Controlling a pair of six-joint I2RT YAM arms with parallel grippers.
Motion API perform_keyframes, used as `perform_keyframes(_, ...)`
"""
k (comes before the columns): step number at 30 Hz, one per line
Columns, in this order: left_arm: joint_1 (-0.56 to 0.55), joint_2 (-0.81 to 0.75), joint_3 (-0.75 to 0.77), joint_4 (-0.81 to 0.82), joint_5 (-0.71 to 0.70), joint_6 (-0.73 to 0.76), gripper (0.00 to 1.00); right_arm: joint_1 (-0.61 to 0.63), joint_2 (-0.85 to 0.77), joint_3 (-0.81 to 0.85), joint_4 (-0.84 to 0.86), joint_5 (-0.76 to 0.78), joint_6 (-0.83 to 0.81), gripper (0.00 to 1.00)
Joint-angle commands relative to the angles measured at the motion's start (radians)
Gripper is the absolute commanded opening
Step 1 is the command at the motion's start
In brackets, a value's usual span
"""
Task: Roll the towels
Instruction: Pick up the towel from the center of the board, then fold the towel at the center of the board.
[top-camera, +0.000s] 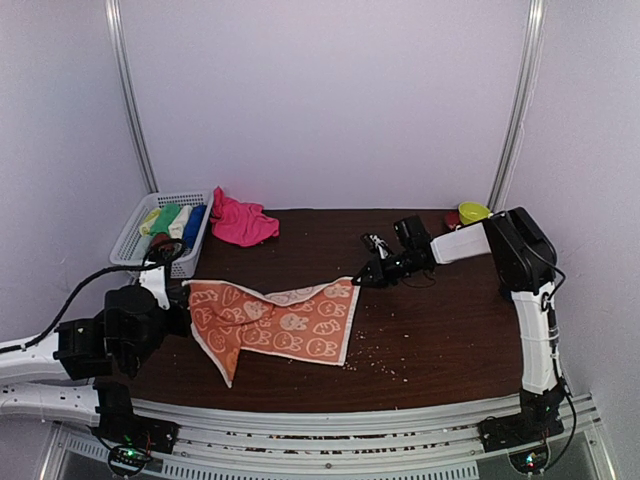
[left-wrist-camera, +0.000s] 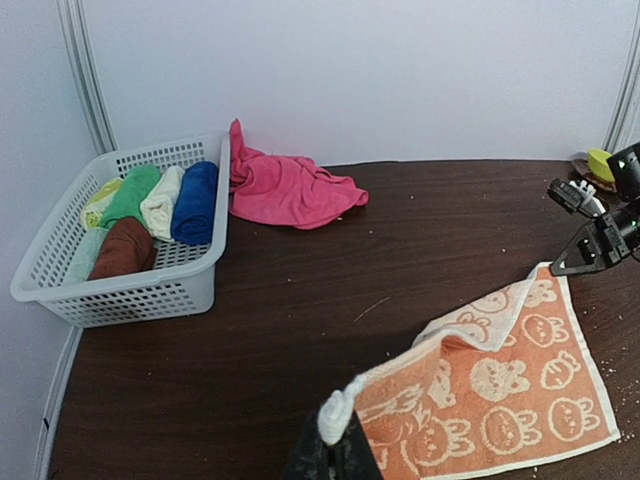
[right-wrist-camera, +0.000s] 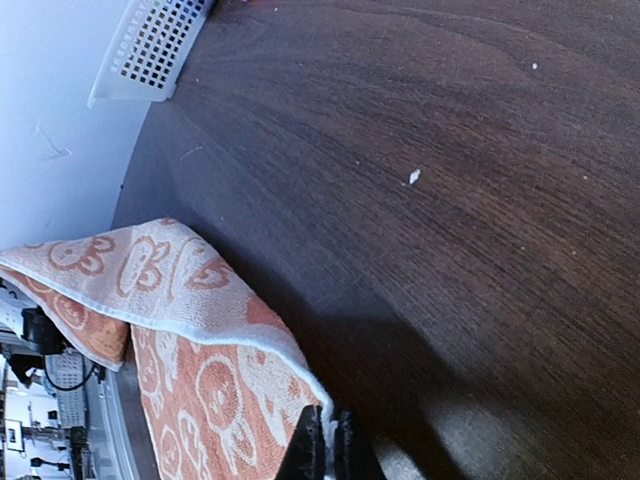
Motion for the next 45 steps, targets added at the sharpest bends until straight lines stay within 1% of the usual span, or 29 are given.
perform_keyframes(1,0.008,0.021,0.035,0.084,0.005,0.054,0.00,-0.015,-0.149,0.095,-0.238,0.134,-0.241,0.00)
perform_keyframes(3,0.008,0.032,0.065,0.107,0.004,0.090,0.00,-0.027,-0.221,0.123,-0.326,0.208,-0.364,0.00)
perform_keyframes(5,0.008,0.043,0.098,0.138,0.006,0.134,0.00,-0.041,-0.301,0.116,-0.385,0.285,-0.451,0.00)
perform_keyframes(10,0.008,0.065,0.177,0.221,0.060,0.245,0.00,-0.066,-0.537,-0.003,-0.430,0.448,-0.628,0.00)
perform_keyframes(14,0.007,0.063,0.201,0.252,0.160,0.294,0.00,-0.069,-0.723,-0.110,-0.498,0.505,-0.743,0.00)
perform_keyframes(17,0.006,0.021,0.174,0.272,0.269,0.306,0.00,-0.069,-0.877,-0.201,-0.540,0.530,-0.813,0.00)
perform_keyframes(21,0.005,-0.062,0.118,0.284,0.392,0.297,0.00,-0.070,-1.101,-0.327,-0.571,0.544,-0.886,0.00)
perform_keyframes(24,0.003,-0.104,0.091,0.280,0.473,0.272,0.00,-0.071,-1.266,-0.371,-0.598,0.550,-0.893,0.00)
perform_keyframes(26,-0.003,-0.111,0.087,0.278,0.511,0.251,0.00,-0.070,-1.338,-0.380,-0.609,0.552,-0.876,0.00)
perform_keyframes(28,-0.010,-0.096,0.094,0.280,0.509,0.229,0.00,-0.071,-1.371,-0.388,-0.600,0.578,-0.845,0.00)
perform_keyframes(29,-0.010,-0.078,0.101,0.279,0.490,0.219,0.00,-0.070,-1.365,-0.392,-0.592,0.599,-0.829,0.00)
perform_keyframes(31,-0.010,0.001,0.138,0.247,0.396,0.185,0.00,-0.071,-1.314,-0.408,-0.564,0.667,-0.798,0.00)
perform_keyframes(34,-0.002,0.179,0.213,0.216,0.259,0.175,0.00,-0.073,-1.192,-0.456,-0.480,0.774,-0.786,0.00)
perform_keyframes(35,0.018,0.271,0.233,0.220,0.245,0.176,0.00,-0.077,-1.144,-0.470,-0.439,0.807,-0.781,0.00)
perform_keyframes(36,0.058,0.341,0.253,0.223,0.269,0.171,0.00,-0.089,-1.092,-0.477,-0.401,0.826,-0.777,0.00)
perform_keyframes(38,0.165,0.478,0.287,0.251,0.396,0.154,0.00,-0.111,-0.980,-0.465,-0.330,0.854,-0.761,0.00)
perform_keyframes(39,0.226,0.547,0.297,0.281,0.434,0.155,0.00,-0.122,-0.925,-0.451,-0.304,0.861,-0.756,0.00)
perform_keyframes(42,0.311,0.753,0.358,0.382,0.487,0.205,0.00,-0.146,-0.746,-0.386,-0.244,0.885,-0.756,0.00)
perform_keyframes(45,0.377,0.969,0.468,0.436,0.517,0.258,0.00,-0.181,-0.539,-0.258,-0.231,0.881,-0.768,0.00)
